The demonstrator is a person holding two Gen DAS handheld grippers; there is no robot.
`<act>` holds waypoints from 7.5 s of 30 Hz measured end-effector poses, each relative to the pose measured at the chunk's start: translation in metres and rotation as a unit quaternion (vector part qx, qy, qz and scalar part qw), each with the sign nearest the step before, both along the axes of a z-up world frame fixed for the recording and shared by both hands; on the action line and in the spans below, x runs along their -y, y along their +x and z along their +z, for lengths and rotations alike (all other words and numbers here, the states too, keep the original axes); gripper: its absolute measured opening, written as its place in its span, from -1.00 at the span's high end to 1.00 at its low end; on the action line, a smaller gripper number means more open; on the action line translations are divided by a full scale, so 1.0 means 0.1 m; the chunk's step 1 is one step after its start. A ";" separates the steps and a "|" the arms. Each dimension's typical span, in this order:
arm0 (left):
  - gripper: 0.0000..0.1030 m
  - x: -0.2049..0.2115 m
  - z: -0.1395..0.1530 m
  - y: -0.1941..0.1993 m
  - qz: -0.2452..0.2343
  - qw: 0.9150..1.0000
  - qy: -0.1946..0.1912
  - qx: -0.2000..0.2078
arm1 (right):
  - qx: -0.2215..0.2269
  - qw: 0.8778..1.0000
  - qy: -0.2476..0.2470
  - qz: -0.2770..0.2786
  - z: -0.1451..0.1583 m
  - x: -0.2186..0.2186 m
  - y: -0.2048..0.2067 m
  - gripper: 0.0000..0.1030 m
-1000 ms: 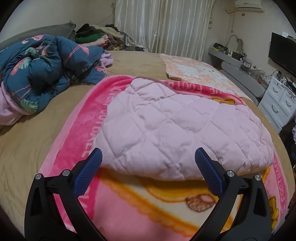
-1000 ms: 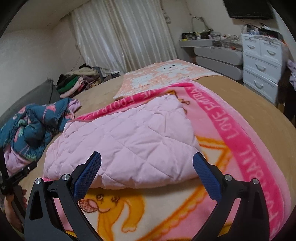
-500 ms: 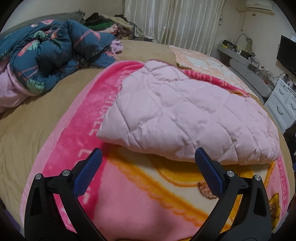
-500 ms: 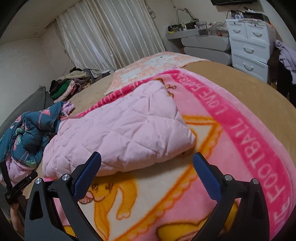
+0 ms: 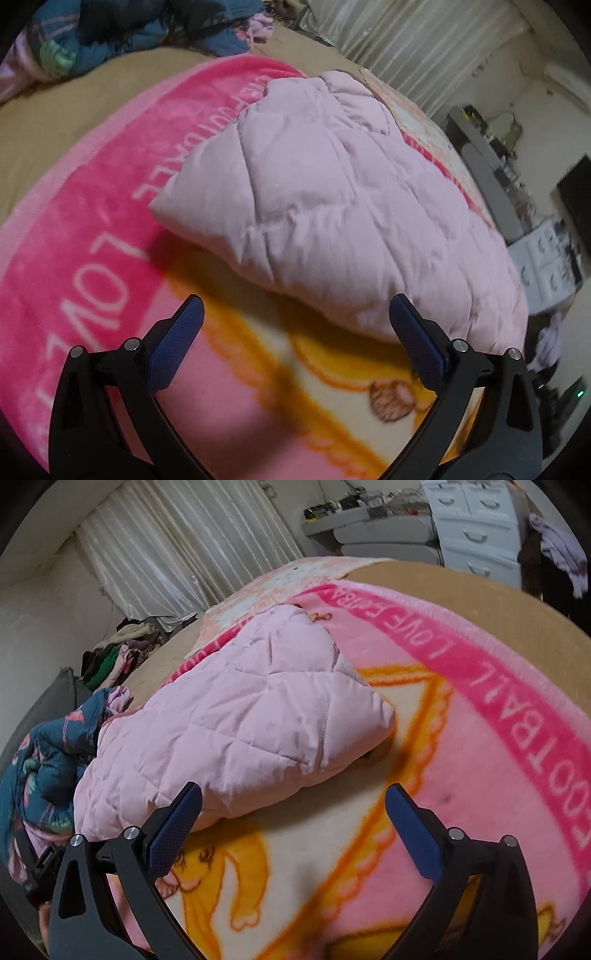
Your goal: Fold large clothes
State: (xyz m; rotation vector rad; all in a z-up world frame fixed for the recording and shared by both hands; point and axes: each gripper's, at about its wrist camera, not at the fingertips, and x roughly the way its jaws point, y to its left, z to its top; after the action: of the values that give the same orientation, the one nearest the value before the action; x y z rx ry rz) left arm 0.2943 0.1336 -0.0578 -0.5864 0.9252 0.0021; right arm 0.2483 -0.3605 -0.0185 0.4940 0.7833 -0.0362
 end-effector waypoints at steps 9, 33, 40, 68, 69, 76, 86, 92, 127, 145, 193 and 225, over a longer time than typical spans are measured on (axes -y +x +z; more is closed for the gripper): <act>-0.82 -0.16 -0.15 0.37 0.042 0.997 -0.055 -0.016 | -0.017 0.999 0.034 -0.021 -0.15 0.02 0.34 -0.92; -0.84 -0.08 -0.35 0.68 0.056 0.995 -0.078 -0.005 | -0.030 0.987 0.147 -0.057 -0.55 0.23 0.81 -0.92; -0.84 -0.05 -0.38 0.75 0.055 0.996 -0.075 0.003 | -0.016 0.986 0.157 -0.057 -0.59 0.21 0.95 -0.92; 0.43 0.26 0.28 0.75 0.001 0.995 0.056 0.082 | 0.097 0.992 -0.022 0.078 0.15 -0.18 1.03 0.46; 0.44 0.27 0.31 0.74 -0.001 0.995 0.060 0.084 | 0.100 0.991 -0.030 0.082 0.19 -0.20 1.03 0.46; 0.47 0.31 0.46 0.67 -0.013 0.992 0.076 0.099 | 0.110 0.986 -0.067 0.103 0.33 -0.29 0.99 0.49; 0.49 0.24 0.71 0.37 -0.023 0.988 0.088 0.123 | 0.167 0.959 -0.155 0.170 0.71 -0.57 0.60 0.52; 0.49 0.21 0.74 0.02 -0.034 0.986 0.098 0.127 | 0.178 0.951 -0.166 0.189 0.76 -0.56 0.21 0.52; 0.28 0.28 0.23 -1.27 -0.065 0.982 0.146 0.101 | 0.060 0.989 -0.062 0.117 0.04 0.01 -1.02 0.32; -0.08 0.23 0.12 -1.39 -0.058 0.985 0.132 0.091 | -0.036 0.999 -0.006 0.011 -0.17 0.28 -1.19 -0.92; -0.82 1.08 0.71 -2.91 -0.120 0.964 0.177 0.156 | 0.123 0.957 -0.199 0.172 0.67 -1.03 -2.92 -0.92; -0.82 1.13 0.63 -2.91 -0.115 0.965 0.191 0.140 | 0.109 0.954 -0.179 0.213 0.51 -1.26 -2.98 -0.92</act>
State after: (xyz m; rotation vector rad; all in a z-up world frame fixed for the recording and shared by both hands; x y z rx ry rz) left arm 0.0035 0.0206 0.0055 -0.1134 0.6872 -0.1080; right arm -0.0500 -0.2345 0.0330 -0.0226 0.6331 0.2712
